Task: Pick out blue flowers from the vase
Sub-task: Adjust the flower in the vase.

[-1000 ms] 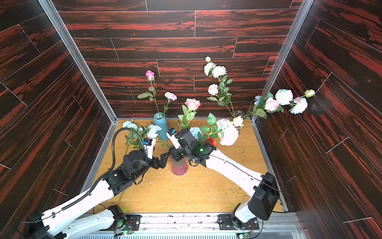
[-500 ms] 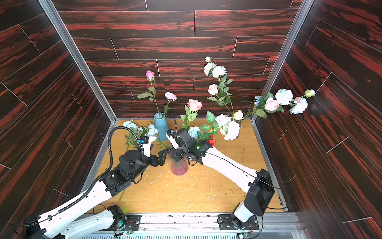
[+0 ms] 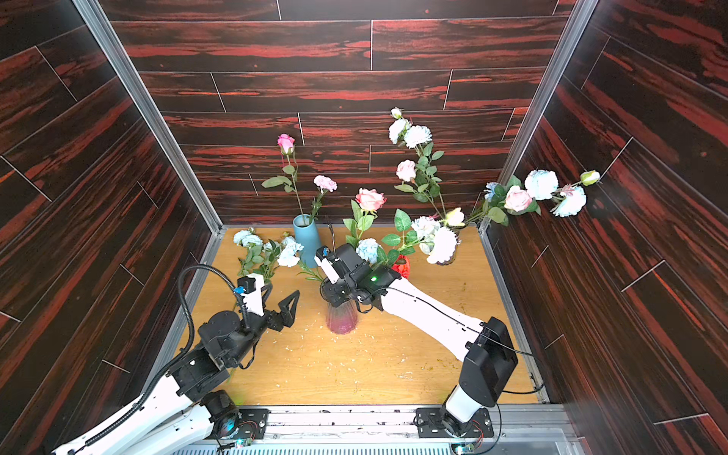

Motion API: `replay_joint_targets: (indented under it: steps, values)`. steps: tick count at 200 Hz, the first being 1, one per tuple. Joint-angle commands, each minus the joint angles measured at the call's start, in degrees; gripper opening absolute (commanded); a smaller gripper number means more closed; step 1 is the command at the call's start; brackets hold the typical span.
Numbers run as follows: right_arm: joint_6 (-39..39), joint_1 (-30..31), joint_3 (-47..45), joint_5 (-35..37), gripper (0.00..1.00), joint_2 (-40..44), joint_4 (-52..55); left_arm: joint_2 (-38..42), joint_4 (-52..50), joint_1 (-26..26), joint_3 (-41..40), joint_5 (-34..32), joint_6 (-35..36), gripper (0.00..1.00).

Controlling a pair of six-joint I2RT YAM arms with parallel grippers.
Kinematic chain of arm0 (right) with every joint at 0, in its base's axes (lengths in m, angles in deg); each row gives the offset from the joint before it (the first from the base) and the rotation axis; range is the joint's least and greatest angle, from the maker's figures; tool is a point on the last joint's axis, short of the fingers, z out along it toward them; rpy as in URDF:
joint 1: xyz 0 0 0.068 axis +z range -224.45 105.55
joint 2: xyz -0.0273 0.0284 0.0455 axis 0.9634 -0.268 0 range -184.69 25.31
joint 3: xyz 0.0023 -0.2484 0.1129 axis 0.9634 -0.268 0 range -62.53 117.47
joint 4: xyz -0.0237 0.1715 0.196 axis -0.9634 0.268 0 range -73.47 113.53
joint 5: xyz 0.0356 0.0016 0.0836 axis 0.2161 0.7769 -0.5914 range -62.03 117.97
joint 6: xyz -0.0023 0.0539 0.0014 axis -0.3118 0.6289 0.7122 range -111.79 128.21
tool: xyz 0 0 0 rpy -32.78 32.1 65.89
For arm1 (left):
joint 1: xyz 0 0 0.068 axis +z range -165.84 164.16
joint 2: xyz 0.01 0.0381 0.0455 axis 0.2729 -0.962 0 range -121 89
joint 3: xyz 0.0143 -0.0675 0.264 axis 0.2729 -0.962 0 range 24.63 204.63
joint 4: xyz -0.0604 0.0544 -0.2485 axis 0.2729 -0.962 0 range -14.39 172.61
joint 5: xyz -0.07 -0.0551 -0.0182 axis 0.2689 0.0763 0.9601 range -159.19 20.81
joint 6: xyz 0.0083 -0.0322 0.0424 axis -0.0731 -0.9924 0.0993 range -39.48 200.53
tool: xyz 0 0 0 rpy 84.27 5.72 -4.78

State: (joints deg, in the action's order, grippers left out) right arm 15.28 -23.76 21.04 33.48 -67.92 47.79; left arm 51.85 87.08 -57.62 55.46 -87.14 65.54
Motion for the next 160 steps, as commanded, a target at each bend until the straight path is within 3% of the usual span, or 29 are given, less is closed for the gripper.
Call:
replay_joint_targets:
  steps: [1,66,160]
  values:
    - [0.53,-0.17,-1.05,-2.33,0.21,-1.81,-1.73,0.11,1.58,0.26,-0.77,-1.82,0.23,0.9]
    - [0.96,-0.78,-3.15,-3.83,0.0,0.02,-3.81,-1.37,2.56,0.23,-1.03,-1.23,-0.09,0.9]
    - [-0.16,-1.57,1.94,-2.76,0.0,5.06,-2.29,-1.45,2.21,0.22,-0.95,-1.29,-0.13,0.9]
